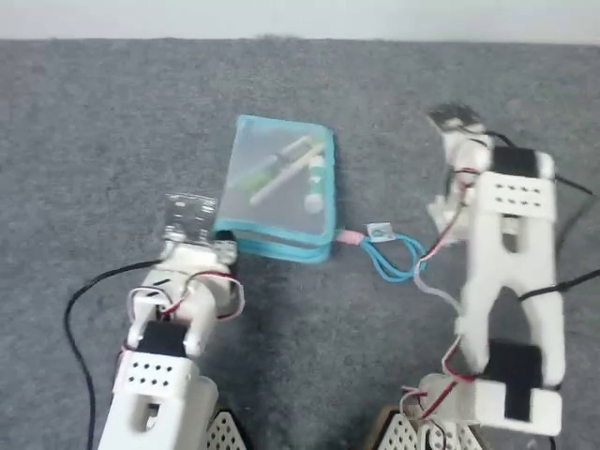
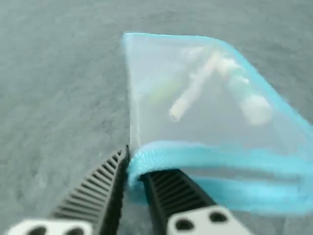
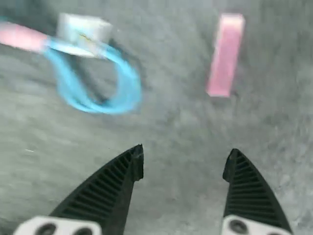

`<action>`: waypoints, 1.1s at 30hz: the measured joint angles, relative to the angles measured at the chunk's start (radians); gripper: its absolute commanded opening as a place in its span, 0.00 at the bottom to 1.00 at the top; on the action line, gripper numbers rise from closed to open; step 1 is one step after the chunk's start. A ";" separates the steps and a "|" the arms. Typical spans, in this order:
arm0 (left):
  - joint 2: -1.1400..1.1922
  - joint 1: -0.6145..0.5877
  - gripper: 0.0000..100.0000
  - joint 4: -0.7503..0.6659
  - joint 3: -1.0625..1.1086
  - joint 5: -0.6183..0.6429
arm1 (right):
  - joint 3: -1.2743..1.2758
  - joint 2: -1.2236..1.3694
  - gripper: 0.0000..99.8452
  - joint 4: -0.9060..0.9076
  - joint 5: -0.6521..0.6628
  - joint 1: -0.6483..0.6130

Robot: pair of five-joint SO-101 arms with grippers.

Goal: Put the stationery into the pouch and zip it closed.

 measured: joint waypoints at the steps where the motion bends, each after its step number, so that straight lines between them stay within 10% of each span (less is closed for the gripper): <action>1: 0.000 -0.009 0.01 0.000 0.000 0.006 | 0.008 0.020 0.26 -0.015 0.028 0.029; 13: 0.000 0.061 0.01 0.000 0.000 -0.025 | 0.012 0.218 0.26 -0.183 0.195 0.181; 33: 0.000 0.068 0.01 0.000 0.000 -0.025 | 0.029 0.250 0.26 -0.350 0.201 0.054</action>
